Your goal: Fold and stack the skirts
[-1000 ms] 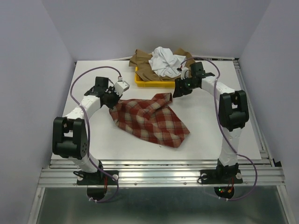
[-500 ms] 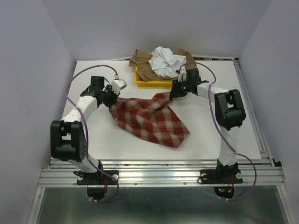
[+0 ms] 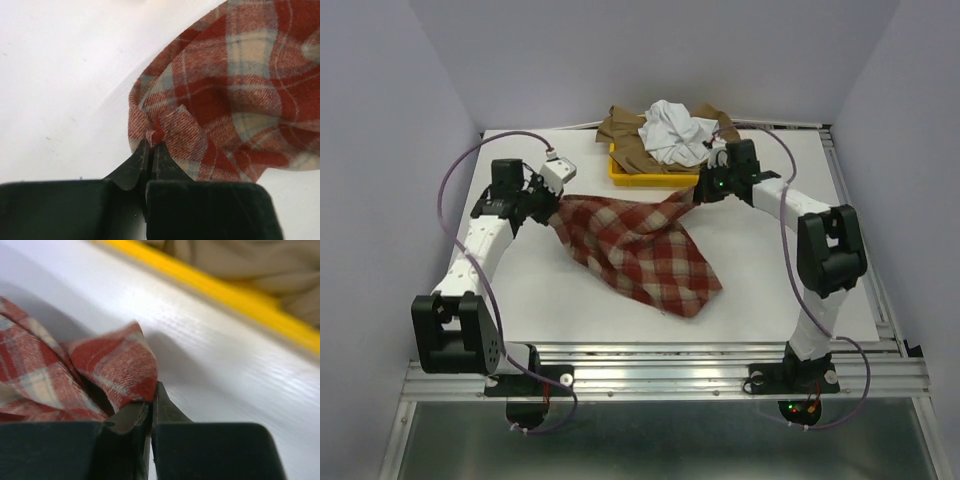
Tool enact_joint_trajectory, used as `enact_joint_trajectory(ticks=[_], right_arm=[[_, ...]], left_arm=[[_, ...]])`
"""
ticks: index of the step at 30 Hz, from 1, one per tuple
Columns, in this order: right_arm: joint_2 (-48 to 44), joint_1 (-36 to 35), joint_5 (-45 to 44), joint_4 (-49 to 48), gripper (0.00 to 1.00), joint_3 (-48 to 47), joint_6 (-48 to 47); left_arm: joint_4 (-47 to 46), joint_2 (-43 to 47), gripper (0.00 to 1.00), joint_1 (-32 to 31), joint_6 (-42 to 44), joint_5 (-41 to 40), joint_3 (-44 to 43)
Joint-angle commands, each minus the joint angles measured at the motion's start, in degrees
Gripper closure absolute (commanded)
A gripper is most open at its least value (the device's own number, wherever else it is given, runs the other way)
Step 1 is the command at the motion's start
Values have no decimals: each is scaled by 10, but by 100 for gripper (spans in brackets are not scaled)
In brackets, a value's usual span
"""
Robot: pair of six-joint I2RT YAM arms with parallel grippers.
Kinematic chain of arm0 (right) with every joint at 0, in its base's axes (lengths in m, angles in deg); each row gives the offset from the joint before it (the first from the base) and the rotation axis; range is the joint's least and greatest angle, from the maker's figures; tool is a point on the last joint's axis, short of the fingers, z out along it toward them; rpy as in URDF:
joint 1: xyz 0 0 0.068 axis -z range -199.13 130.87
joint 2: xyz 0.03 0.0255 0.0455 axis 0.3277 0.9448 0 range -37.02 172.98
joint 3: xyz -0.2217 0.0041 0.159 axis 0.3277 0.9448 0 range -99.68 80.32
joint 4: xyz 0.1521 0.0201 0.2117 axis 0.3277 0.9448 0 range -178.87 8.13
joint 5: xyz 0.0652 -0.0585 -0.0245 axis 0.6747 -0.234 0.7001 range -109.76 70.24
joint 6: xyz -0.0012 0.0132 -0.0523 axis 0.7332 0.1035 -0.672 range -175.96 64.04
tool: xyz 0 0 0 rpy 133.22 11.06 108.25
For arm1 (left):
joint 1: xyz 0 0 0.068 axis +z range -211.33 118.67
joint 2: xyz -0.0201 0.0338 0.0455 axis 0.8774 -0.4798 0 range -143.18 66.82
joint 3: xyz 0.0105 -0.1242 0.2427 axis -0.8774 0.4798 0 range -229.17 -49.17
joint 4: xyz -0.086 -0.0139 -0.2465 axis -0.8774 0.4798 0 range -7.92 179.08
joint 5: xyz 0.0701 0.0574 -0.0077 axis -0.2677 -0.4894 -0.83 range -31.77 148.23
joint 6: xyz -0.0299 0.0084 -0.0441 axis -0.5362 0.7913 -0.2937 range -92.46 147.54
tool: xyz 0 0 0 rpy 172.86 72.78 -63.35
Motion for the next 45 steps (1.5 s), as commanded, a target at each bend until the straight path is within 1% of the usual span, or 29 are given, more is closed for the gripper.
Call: enact_joint_trajectory(ticks=[1, 2, 5, 6, 9, 10, 13, 16, 18, 19, 20, 22, 23, 25, 26, 27, 31, 32, 35, 37, 38, 40, 42, 43, 44, 45], right_arm=[[-145, 47, -91, 5, 99, -38, -66], [-175, 64, -121, 18, 99, -58, -76], [-210, 90, -167, 37, 99, -93, -111], [-214, 90, -182, 51, 99, -120, -125], [-220, 96, -198, 85, 99, -163, -137], [-220, 96, -206, 96, 99, -191, -139], [-225, 96, -221, 125, 99, -222, -144], [-247, 96, -238, 134, 99, -225, -155], [-255, 96, -241, 150, 99, -226, -161], [-259, 96, -240, 159, 99, -228, -162], [-270, 96, -236, 173, 99, -228, -165], [-284, 96, -233, 184, 99, -225, -172], [-300, 96, -231, 191, 99, -222, -176], [-316, 96, -233, 205, 99, -213, -195], [-333, 96, -241, 215, 99, -211, -204], [-340, 96, -245, 221, 99, -213, -217], [-366, 96, -258, 271, 99, -243, -239], [-370, 96, -253, 278, 99, -260, -240], [-375, 96, -219, 310, 99, -289, -235], [-363, 96, -199, 334, 99, -299, -223], [-341, 96, -185, 337, 99, -302, -220], [-311, 96, -169, 342, 99, -297, -211], [-251, 96, -140, 345, 99, -297, -200], [-228, 87, -133, 348, 99, -300, -195], [-181, 71, -120, 351, 99, -304, -188], [-161, 60, -119, 349, 99, -310, -185]], left_arm=[[-38, 98, 100, 53, -14, 63, -30], [-60, 128, 100, 72, -19, 74, -28], [-101, 174, 100, 84, -24, 102, -28], [-110, 184, 100, 88, -18, 122, -28], [-151, 219, 100, 88, -22, 144, -25], [-169, 226, 100, 87, -25, 152, -25], [-174, 247, 100, 87, -32, 154, -31], [-192, 268, 100, 88, -37, 133, -32], [-188, 277, 100, 88, -35, 134, -27], [-181, 283, 100, 88, -31, 152, -27], [-146, 294, 100, 88, -11, 167, -34], [-115, 308, 100, 88, -6, 198, -40], [-110, 328, 100, 87, -37, 198, -36], [-111, 350, 100, 88, -73, 184, -33], [-113, 374, 100, 88, -105, 160, -33], [-110, 384, 100, 88, -116, 139, -35], [-65, 427, 100, 88, -145, 131, -71], [-43, 441, 100, 88, -146, 138, -86], [-24, 459, 100, 88, -166, 144, -111], [-16, 456, 100, 88, -180, 142, -123], [-1, 450, 100, 88, -191, 142, -129], [15, 415, 100, 87, -204, 137, -142], [38, 364, 100, 88, -221, 118, -141], [41, 346, 100, 88, -227, 110, -137], [47, 308, 100, 88, -228, 89, -126], [46, 289, 100, 88, -231, 76, -120]])
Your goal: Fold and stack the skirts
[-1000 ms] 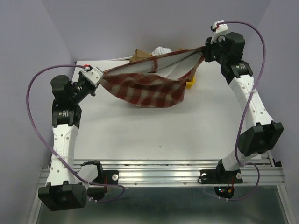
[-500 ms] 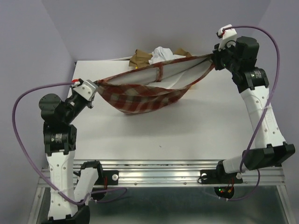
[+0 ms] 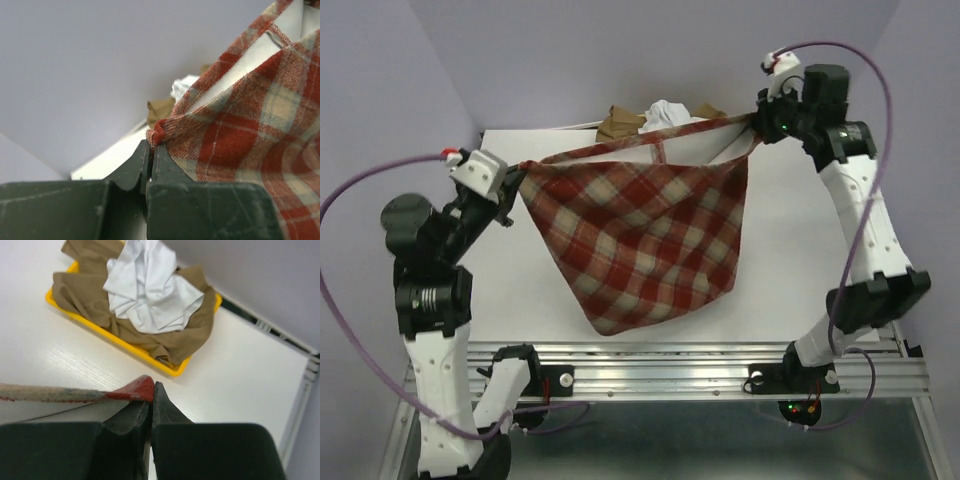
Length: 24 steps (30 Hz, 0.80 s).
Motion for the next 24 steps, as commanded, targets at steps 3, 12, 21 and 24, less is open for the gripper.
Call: enact_joint_trajectory(ticks=[3, 12, 21, 24], right_arm=[[183, -77, 16, 1, 94, -27, 27], [293, -107, -65, 24, 18, -146, -10], [19, -99, 137, 142, 21, 235, -159], [-32, -134, 145, 150, 31, 331, -172]], left_arm=[[9, -198, 100, 6, -46, -136, 42], [17, -434, 48, 8, -30, -236, -105], [302, -311, 28, -6, 393, -77, -29], [413, -258, 29, -28, 511, -73, 70]])
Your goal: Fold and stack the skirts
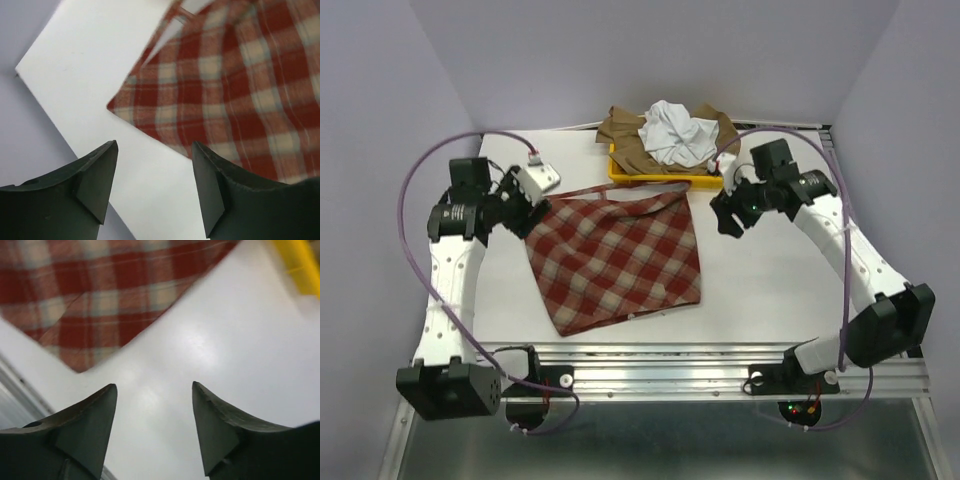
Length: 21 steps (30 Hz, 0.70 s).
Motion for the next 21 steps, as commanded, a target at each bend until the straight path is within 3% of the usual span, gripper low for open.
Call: enact_joint_trajectory(ticks=[1, 6, 8, 12, 16, 21], right_arm=[[-45, -77, 67, 41, 35, 128, -55], [-104, -133, 44, -53, 37, 266, -125], [-131, -133, 22, -114, 32, 325, -196], [-223, -133, 32, -225, 32, 439, -362], [-295, -133, 93, -313, 32, 515, -482], [-302, -133, 170, -320, 36, 563, -658]], left_arm=[[208, 59, 33, -31, 271, 39, 129], [205, 173, 43, -121, 384, -7, 303], [205, 209, 43, -147, 439, -27, 359], [205, 220, 44, -179, 481, -46, 412], [195, 188, 44, -187, 472, -35, 398], [182, 130, 44, -188, 455, -29, 367]])
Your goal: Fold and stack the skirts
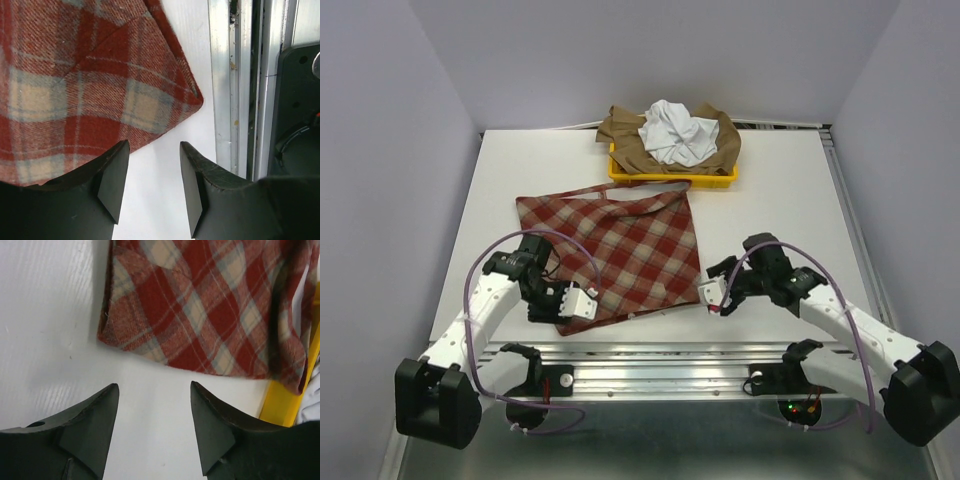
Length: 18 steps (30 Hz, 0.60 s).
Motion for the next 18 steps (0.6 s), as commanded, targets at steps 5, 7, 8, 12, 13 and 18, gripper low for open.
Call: enact_joint_trajectory(ticks=[5, 7, 8, 12, 13, 18], right_arm=[[24, -1, 97, -124, 37, 97, -303], [42, -1, 100, -115, 37, 97, -334], [60, -1, 99, -111, 37, 96, -371], [89, -7, 106, -139, 37, 102, -386], [96, -7, 107, -141, 37, 99, -388], [131, -18, 115, -143, 37, 91, -415]], left_arm=[[3, -21, 43, -3, 45, -16, -28], [7, -15, 43, -3, 60, -24, -22], [18, -10, 43, -3, 88, -30, -18], [13, 18, 42, -13, 131, -38, -3], [12, 22, 42, -26, 137, -42, 1], [7, 7, 45, -78, 153, -87, 24]])
